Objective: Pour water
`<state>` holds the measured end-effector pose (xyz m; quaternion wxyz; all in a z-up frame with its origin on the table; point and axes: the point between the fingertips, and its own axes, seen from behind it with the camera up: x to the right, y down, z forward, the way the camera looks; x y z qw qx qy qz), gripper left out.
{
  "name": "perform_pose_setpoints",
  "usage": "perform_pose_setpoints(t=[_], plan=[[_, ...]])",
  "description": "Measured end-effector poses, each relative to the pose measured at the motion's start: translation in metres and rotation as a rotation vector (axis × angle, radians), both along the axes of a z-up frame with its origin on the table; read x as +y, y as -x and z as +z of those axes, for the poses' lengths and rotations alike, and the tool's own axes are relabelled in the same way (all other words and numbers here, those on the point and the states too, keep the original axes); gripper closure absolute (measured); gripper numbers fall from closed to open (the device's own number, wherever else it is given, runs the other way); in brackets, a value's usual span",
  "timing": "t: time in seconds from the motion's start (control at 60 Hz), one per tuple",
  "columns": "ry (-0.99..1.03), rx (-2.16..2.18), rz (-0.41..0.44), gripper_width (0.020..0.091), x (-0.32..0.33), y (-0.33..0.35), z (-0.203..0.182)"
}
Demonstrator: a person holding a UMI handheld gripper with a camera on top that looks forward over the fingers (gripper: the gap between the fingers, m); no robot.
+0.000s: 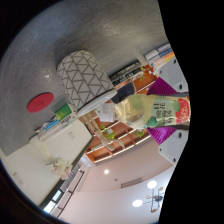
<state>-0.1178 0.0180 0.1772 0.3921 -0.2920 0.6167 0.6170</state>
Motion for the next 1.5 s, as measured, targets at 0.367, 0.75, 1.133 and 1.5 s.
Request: perform_pose_setpoints(t=[0.367, 0.75, 1.133, 1.5], plan=[[0.054, -0.853, 0.078, 0.0731, 0.000, 0.015, 0.051], [0.543, -2.042, -0.199, 0.0720, -0.018, -0.145, 0.081], [0.727, -2.147, -0.028, 0.0720, -0.010, -0.216, -0.042], [0.685, -2.072, -0.028, 0.0678, -0.008, -0.221, -0.073]])
